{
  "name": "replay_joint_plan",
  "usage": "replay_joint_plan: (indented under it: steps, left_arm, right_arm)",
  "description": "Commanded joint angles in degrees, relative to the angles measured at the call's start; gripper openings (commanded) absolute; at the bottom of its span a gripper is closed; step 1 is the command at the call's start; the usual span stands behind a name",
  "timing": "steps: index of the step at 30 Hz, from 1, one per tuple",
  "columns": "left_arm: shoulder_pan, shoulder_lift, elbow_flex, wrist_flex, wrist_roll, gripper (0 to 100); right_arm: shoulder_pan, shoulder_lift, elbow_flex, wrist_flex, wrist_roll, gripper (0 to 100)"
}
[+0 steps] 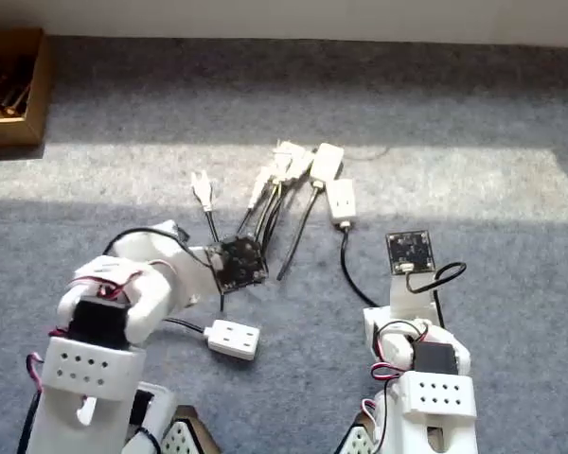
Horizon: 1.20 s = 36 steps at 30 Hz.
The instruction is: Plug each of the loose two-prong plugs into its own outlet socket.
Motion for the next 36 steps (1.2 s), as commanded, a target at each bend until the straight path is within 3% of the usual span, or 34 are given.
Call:
replay_joint_plan:
  steps: [1,6,10,14,17,23,29,36]
  left_arm:
    - [-8.5,-1.9,0.2,-7.5,13.5,23]
    - [-12.8,10.2,-3.2,-16.0,35.8,23]
    - [-10.0,32.0,-17.7,-15.3,48.0,23]
    - [-5.2,56.9,-36.4,-8.3,56.4,21]
    - [-3.4,73.1,-50.2,-4.0,58.3,13]
    - [-1.7,94.7,-70.9,4.0,63.5,12]
    - [-1.5,105.5,-81.8,6.3,67.8,12]
    - [-1.6,109.1,-85.6,7.5,67.6,12]
  right_arm:
    - [-0.7,0.2,-2.7,0.6,1.6,22.4]
    - [-6.0,0.2,-3.4,4.0,0.8,22.4]
    - [-6.3,0.0,-3.2,3.8,0.9,22.4]
    - [-6.2,0.1,-3.1,3.5,0.9,22.4]
    - [-5.6,0.0,-3.1,3.6,1.0,22.4]
    - [-2.3,0.0,-3.1,3.6,1.0,22.4]
    - [-2.3,0.0,-3.1,3.6,1.1,22.4]
    - [-2.3,0.0,-3.1,3.6,1.1,22.4]
